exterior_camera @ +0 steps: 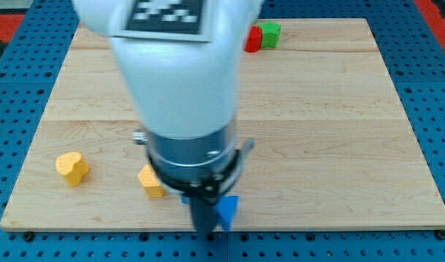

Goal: Push the blue cube into the yellow hexagon

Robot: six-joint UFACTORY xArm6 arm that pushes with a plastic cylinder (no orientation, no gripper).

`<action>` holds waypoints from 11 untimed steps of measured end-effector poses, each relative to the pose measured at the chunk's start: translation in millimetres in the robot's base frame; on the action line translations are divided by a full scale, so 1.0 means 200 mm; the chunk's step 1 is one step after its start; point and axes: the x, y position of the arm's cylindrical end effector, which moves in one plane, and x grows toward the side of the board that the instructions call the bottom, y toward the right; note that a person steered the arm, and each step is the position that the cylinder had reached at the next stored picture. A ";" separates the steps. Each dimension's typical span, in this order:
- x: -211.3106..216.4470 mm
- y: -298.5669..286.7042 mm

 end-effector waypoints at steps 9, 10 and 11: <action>-0.63 -0.37; -0.63 -0.78; -0.63 -1.13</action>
